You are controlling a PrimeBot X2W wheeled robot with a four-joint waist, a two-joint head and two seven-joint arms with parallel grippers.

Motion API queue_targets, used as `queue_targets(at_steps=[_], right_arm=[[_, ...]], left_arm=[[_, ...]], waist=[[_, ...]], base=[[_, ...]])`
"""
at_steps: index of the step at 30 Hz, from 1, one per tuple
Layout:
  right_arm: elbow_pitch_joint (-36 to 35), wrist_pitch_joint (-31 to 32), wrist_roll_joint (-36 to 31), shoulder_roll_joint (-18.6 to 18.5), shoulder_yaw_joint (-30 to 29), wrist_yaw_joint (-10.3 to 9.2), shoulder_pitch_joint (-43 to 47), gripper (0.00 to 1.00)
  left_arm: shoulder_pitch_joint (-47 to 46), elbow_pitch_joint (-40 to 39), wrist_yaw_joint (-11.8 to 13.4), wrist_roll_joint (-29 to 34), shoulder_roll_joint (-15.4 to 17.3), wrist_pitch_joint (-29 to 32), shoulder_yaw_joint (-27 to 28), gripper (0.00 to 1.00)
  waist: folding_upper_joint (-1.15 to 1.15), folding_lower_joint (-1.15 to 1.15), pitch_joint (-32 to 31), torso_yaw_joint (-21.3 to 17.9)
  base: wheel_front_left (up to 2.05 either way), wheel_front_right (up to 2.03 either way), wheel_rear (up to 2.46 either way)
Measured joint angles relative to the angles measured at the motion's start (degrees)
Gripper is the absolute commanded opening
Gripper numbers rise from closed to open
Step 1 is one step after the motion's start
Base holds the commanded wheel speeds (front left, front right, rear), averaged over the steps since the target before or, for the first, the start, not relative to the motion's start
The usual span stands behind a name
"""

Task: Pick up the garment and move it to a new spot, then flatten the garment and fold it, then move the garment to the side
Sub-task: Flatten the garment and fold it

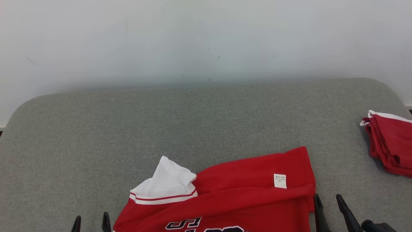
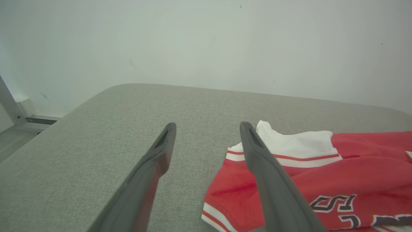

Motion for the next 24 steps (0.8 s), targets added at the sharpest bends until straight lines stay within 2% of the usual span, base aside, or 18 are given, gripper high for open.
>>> queue_targets(at_steps=[16,18,24], right_arm=[[-0.88,0.52,-0.11,-0.11,0.3,0.0,0.1,1.0],[-0.57,3.1,0.09,-0.15,0.07,0.0,0.08,1.0],[-2.48,16.0,-0.04,0.1,-1.49,0.0,-0.85,1.0]], left_arm=[[-0.23,1.12,-0.05,-0.4,-0.01,0.0,0.63,1.0],[-1.59,3.45,-0.59,-0.62,0.0,0.0,0.2,1.0],[-12.02,14.12,-1.81,-0.1,1.58,1.35,-4.43,1.0]], waist=[[0.0,0.0,-0.29,0.65],[0.0,0.0,-0.16,0.76],[0.0,0.0,1.1,0.69]], base=[[0.0,0.0,0.0],[0.0,0.0,0.0],[0.0,0.0,0.0]])
